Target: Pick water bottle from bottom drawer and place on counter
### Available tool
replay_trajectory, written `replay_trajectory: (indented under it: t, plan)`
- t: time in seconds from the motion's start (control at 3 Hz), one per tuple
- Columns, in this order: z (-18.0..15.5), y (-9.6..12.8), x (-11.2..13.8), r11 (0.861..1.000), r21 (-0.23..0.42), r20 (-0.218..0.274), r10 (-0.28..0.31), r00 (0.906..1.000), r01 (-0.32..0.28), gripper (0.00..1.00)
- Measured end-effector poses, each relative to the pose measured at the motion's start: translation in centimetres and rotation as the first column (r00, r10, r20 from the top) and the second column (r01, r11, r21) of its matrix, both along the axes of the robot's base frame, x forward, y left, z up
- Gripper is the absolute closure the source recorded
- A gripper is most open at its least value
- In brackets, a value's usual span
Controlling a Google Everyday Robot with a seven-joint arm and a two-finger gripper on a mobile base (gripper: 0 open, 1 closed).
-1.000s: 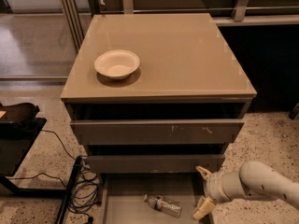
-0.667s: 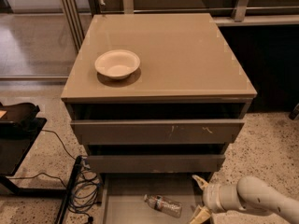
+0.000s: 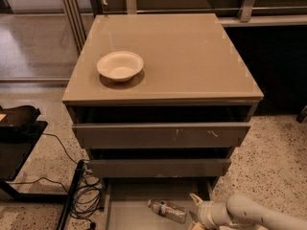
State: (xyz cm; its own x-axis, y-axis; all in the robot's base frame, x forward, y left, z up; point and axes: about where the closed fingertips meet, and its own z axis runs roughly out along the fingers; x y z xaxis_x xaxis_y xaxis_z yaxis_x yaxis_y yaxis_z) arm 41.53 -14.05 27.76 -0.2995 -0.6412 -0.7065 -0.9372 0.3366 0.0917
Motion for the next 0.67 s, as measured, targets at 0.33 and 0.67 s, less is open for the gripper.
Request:
replay_trajectory:
  t: [0.33,0.67]
  plan:
    - [0.0,0.0,0.0,1.0,0.0,0.0,0.0,1.0,0.0,0.0]
    - [-1.7,0.6,0.5,1.0,0.023,-0.004,-0.017,0.9999,0.017,0.0]
